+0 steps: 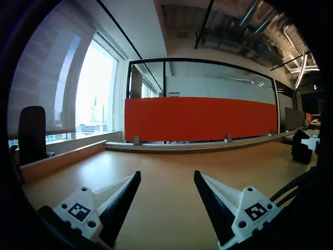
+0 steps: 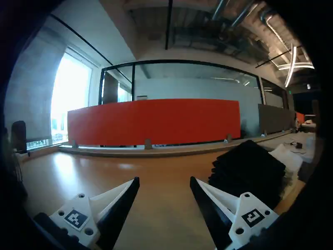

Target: Fold towel

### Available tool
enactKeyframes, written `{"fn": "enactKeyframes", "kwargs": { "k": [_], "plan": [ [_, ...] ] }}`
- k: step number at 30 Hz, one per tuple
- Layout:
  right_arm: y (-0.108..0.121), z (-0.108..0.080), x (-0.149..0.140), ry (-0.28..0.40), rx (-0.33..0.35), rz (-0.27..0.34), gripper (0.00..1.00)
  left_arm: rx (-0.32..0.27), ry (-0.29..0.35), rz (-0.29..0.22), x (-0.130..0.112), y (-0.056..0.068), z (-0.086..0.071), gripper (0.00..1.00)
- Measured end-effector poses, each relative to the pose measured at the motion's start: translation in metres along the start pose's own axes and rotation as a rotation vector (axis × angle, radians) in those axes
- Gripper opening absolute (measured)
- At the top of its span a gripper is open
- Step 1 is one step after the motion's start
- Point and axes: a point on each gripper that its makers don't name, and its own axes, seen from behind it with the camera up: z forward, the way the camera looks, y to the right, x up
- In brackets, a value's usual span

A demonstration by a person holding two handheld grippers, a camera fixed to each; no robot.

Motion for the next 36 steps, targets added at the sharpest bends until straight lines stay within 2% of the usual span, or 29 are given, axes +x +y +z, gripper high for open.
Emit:
{"fn": "enactKeyframes", "kwargs": {
  "k": [18,36],
  "plan": [
    [-0.005,-0.004,0.001,0.034,0.010,-0.019,0.94,0.000,0.000,0.000,0.000,-0.001,0.000,0.94],
    [-0.013,-0.006,0.001,0.034,0.021,-0.043,0.94,0.000,0.000,0.000,0.000,0.000,0.001,0.94]
  ]
}}
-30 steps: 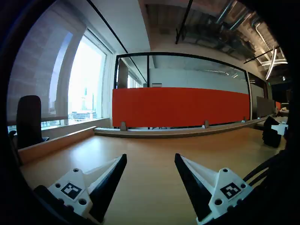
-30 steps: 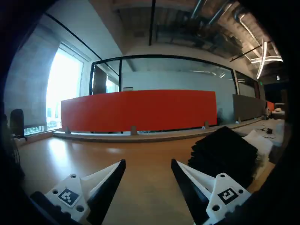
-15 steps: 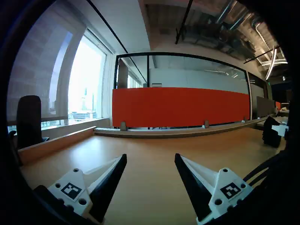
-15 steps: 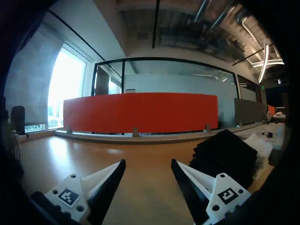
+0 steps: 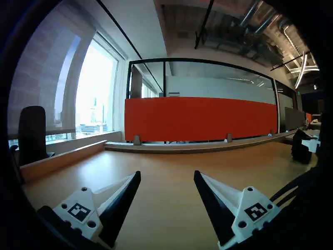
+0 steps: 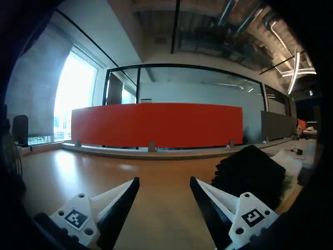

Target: Fold towel

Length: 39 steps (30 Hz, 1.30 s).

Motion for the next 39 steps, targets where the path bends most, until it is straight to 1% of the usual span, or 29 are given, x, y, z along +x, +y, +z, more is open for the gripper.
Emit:
{"fn": "enactKeyframes", "kwargs": {
  "k": [8,10,12,39],
  "plan": [
    [-0.0004,0.0001,-0.0003,-0.002,0.001,0.000,0.94,0.000,0.000,0.000,0.0000,0.0003,-0.0001,0.94],
    [-0.0002,0.0002,0.0000,-0.002,0.001,0.000,0.98,0.000,0.000,0.000,-0.0001,0.0003,-0.0002,0.94],
    [0.0000,0.0005,0.0004,-0.002,0.001,0.000,1.00,0.000,0.000,0.000,-0.0001,0.0003,-0.0002,0.94],
    [0.0015,0.0010,-0.0005,-0.002,0.001,0.000,1.00,0.000,0.000,0.000,0.0003,0.0003,-0.0012,0.94]
  ]
}}
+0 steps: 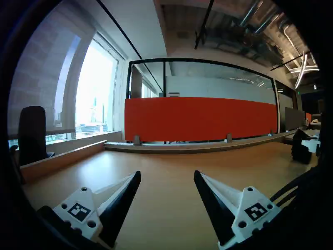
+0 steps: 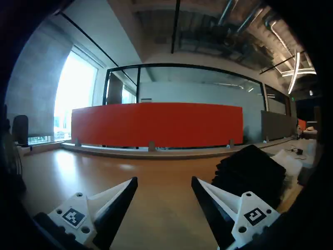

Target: Fold towel

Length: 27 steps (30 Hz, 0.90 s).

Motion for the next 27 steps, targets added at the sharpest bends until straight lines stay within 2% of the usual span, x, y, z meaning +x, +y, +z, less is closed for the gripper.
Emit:
{"fn": "enactKeyframes", "kwargs": {
  "k": [27],
  "plan": [
    [-0.0004,-0.0001,-0.0002,0.000,0.000,0.000,1.00,-0.001,-0.001,-0.003,-0.0009,-0.0004,0.0010,0.94]
  ]
}}
